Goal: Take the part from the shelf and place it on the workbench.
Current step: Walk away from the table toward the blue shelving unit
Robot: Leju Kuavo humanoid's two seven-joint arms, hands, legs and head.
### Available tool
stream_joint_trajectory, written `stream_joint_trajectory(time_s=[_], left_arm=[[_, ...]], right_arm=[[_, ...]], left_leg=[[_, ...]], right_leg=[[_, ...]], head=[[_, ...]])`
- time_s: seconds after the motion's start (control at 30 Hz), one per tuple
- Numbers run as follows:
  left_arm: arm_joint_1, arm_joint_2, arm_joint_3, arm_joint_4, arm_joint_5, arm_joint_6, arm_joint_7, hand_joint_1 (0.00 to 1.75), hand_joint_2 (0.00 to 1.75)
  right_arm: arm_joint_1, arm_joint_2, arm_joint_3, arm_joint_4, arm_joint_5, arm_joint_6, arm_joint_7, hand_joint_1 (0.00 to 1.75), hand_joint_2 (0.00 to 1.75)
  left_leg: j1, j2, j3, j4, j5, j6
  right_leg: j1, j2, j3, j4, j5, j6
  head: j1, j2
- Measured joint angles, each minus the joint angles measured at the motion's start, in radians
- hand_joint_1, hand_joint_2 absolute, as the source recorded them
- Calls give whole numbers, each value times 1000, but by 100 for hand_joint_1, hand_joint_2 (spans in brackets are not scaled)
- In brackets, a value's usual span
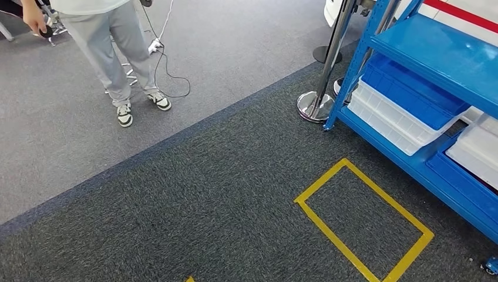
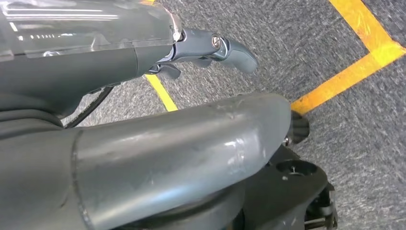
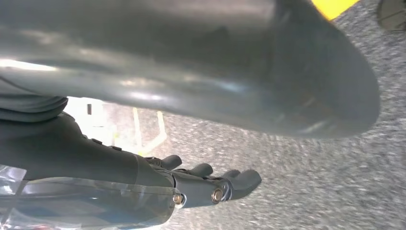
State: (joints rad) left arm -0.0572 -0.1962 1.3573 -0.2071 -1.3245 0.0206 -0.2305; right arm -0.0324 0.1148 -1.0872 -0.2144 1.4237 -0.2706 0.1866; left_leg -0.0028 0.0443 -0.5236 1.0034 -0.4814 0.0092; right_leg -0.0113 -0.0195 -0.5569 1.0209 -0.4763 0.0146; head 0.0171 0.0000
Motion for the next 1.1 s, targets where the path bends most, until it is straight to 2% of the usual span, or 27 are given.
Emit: stream_joint_trajectory(time_s=[0.07, 0.1, 0.13, 0.2, 0.23, 0.27, 0.3, 0.37, 0.43, 0.5, 0.57, 0.6, 0.63, 0.7, 0.73, 0.77, 0.8, 0.83, 0.87, 0.93, 0.97, 1.1], left_arm=[[-1, 0, 0, 0, 0, 0, 0, 0, 0], [-1, 0, 0, 0, 0, 0, 0, 0, 0], [-1, 0, 0, 0, 0, 0, 0, 0, 0], [0, 0, 0, 0, 0, 0, 0, 0, 0], [1, 0, 0, 0, 0, 0, 0, 0, 0], [2, 0, 0, 0, 0, 0, 0, 0, 0], [3, 0, 0, 0, 0, 0, 1, 0, 0], [3, 0, 0, 0, -1, 0, 1, 0, 0], [2, 0, 0, 0, -3, 0, 1, 0, 0], [0, 1, -1, 0, -5, 0, 1, 0, 0], [0, 0, -1, 0, -6, 0, 1, 0, 0], [0, -1, -1, 0, -6, 0, 1, 0, 0], [0, -1, 0, 0, -6, 0, 1, 0, 0], [2, -2, 0, 0, -6, 0, 1, 0, 0], [3, -2, 0, 0, -6, 0, 1, 0, 0], [4, -2, 0, 0, -6, 0, 1, 0, 0], [4, -2, 0, 0, -5, 0, 1, 0, 0], [4, -2, 0, 0, -5, 0, 1, 0, 0], [3, -3, 0, 0, -5, 0, 1, 0, 0], [3, -3, 0, 0, -5, 0, 1, 0, 0], [3, -3, 0, 0, -5, 0, 1, 0, 0], [1, -3, 0, 0, -5, -2, 1, 0, 0]], right_arm=[[1, 0, 0, 0, 0, 0, 0, 0, 0], [1, 0, 0, 0, 0, 0, 0, 0, 0], [0, 0, 0, 0, 0, 0, 0, 0, 0], [0, 0, 0, 0, 0, 0, 0, 0, 0], [0, -1, -1, 0, 0, 0, 0, 0, 0], [1, -1, -1, 0, 0, 0, 0, 0, 0], [1, -1, -2, 0, 0, 0, 0, 0, 0], [0, 0, -3, 0, 0, 0, 0, 0, 0], [0, 1, -4, 0, 2, 0, 0, 0, 0], [1, 1, -4, 0, 3, 1, 0, 0, 0], [3, 1, -5, 0, 3, 1, 0, 0, 0], [3, 0, -5, 0, 3, 1, 0, 0, 0], [3, 0, -5, 0, 3, 1, 0, 0, 0], [2, 0, -5, 0, 4, 1, 0, 0, 0], [2, 0, -5, 0, 5, 1, 0, 0, 0], [2, 0, -5, 0, 5, 2, 0, 0, 0], [3, 0, -5, 0, 6, 2, 0, 0, 0], [3, 0, -5, 0, 6, 2, 0, 0, 0], [4, -1, -5, 0, 6, 2, 0, 0, 0], [2, -1, -5, 0, 6, 2, 0, 0, 0], [2, -2, -5, 0, 6, 2, 0, 0, 0], [3, -1, -5, 0, 7, 2, -1, 0, 0]], left_leg=[[3, -2, -2, 8, -9, -12], [5, -9, -12, 31, -26, -17], [7, -18, -31, 74, -54, -22], [10, -32, -93, 209, -123, -29], [11, -33, -120, 268, -143, -31], [11, -34, -133, 295, -144, -31], [11, -34, -126, 281, -125, -30], [11, -42, -68, 157, -54, -22], [9, -58, -16, 40, -13, -13], [4, -65, -5, 10, -10, -5], [6, -57, -2, 1, -2, 8], [9, -52, 0, -5, 4, 16], [11, -47, 1, -10, 9, 23], [10, -36, -2, -12, 12, 29], [9, -31, -3, -12, 12, 30], [8, -26, -4, -11, 12, 29], [8, -21, -4, -10, 11, 28], [8, -18, -3, -9, 9, 27], [8, -14, -1, -7, 6, 24], [4, -8, 1, -1, 0, 14], [2, -5, 1, 1, -2, 9], [4, 0, 1, 8, -12, -13]], right_leg=[[-2, 7, 0, -4, 4, -13], [-3, 10, 0, -7, 7, -20], [-5, 13, 0, -9, 9, -26], [-2, 19, -3, -8, 10, -31], [-1, 24, -4, -7, 10, -32], [0, 29, -5, -6, 10, -32], [1, 35, -5, -4, 10, -32], [1, 48, -4, 0, 9, -30], [3, 58, -6, 4, 8, -24], [2, 64, -8, 4, 9, -12], [1, 65, -9, 4, 9, 0], [1, 59, -16, 19, -4, 5], [2, 51, -32, 55, -29, 8], [-1, 35, -88, 175, -97, 12], [-3, 32, -115, 233, -121, 14], [-4, 30, -130, 266, -127, 17], [-5, 27, -126, 260, -111, 18], [-6, 23, -105, 220, -82, 19], [-7, 15, -69, 151, -46, 18], [-3, -1, -12, 37, -6, 11], [-1, -5, 1, 9, -1, 6], [1, 8, 0, -1, 1, -16]], head=[[-1, 0], [-3, 0], [-5, 0], [-9, 0], [-9, 0], [-9, 0], [-9, 0], [-9, 0], [-9, 0], [-8, 0], [-8, 0], [-6, 0], [-3, 0], [3, 0], [4, 0], [4, 0], [5, 0], [5, 0], [5, 0], [5, 0], [5, 0], [2, 0]])
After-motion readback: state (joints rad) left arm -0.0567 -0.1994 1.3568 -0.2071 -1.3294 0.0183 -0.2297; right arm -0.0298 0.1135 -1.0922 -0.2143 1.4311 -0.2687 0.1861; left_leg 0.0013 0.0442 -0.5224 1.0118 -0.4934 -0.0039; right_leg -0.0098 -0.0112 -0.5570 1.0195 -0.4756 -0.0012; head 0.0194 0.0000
